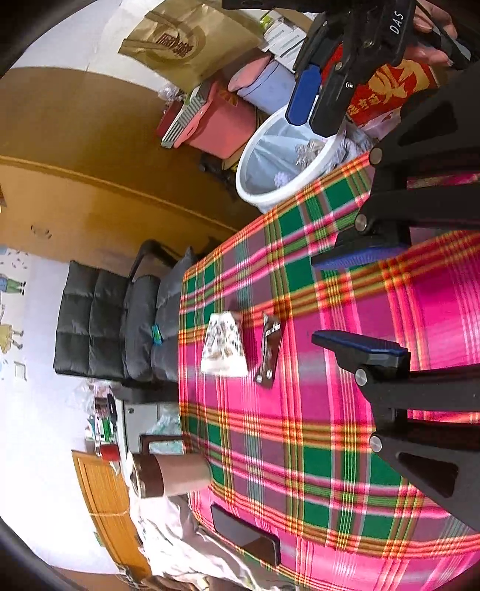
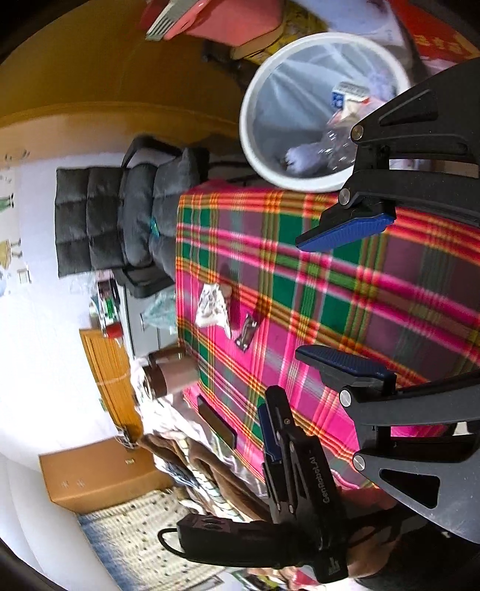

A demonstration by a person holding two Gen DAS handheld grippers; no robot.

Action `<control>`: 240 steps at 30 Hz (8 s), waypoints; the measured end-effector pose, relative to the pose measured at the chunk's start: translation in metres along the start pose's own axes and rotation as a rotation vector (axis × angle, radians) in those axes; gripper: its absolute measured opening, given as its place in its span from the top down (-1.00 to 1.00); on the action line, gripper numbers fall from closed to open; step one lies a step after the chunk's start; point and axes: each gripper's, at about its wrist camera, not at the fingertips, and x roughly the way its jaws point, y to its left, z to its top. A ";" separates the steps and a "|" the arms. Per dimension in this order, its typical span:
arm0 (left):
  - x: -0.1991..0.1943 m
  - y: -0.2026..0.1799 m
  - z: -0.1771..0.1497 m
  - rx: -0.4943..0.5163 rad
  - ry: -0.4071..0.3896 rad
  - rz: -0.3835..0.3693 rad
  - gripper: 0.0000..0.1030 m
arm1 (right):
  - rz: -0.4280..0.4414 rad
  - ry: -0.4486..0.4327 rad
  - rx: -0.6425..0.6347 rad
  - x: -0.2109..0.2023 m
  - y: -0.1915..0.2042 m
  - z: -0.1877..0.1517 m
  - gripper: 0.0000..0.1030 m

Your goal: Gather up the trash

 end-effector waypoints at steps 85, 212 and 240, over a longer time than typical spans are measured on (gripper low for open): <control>0.191 0.075 0.098 0.063 0.155 -0.180 -0.14 | 0.063 0.125 0.041 0.073 -0.057 0.018 0.47; 0.133 -0.184 0.033 0.192 0.148 -0.273 0.44 | -0.254 0.052 0.332 -0.027 -0.160 -0.051 0.29; 0.023 -0.145 -0.010 0.193 0.024 -0.155 0.44 | -0.211 -0.020 0.213 -0.066 -0.076 -0.056 0.05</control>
